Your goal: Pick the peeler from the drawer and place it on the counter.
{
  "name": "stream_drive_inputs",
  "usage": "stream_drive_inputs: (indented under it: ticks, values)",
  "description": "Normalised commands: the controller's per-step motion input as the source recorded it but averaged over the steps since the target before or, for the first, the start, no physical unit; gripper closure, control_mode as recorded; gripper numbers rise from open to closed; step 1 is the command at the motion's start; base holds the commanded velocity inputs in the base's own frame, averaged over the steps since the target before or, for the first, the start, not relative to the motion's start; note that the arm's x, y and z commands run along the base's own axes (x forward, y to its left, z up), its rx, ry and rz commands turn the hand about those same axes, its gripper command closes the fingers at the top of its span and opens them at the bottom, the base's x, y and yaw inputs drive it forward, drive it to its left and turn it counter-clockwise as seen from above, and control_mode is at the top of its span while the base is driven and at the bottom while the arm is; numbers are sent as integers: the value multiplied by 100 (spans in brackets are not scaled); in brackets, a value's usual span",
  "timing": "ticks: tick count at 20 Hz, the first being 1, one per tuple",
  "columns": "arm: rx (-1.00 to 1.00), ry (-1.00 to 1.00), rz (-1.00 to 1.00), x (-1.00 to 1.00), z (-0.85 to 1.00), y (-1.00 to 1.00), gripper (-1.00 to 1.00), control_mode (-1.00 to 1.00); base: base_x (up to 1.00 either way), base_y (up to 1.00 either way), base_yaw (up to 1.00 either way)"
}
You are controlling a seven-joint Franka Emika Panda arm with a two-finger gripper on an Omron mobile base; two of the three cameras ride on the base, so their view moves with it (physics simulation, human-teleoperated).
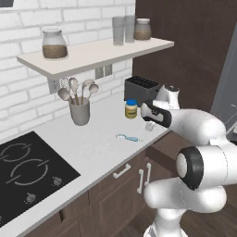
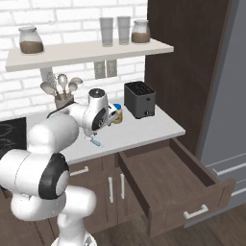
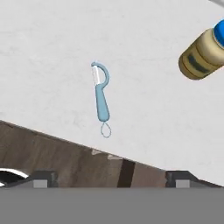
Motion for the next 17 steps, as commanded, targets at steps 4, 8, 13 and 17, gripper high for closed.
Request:
stream_drive_inputs:
  ticks: [4,8,13,17]
  values:
    - [36,-23,-2,-92,100,-100,-100,-100,0,0,0]
    - [39,-25,-5,-79,100,-100,-100,-100,0,0,0]
    - [34,-20,-7,-75,100,-98,-100,-100,0,0,0]
    - [26,-19,-1,-36,100,-60,-100,-100,0,0,0]
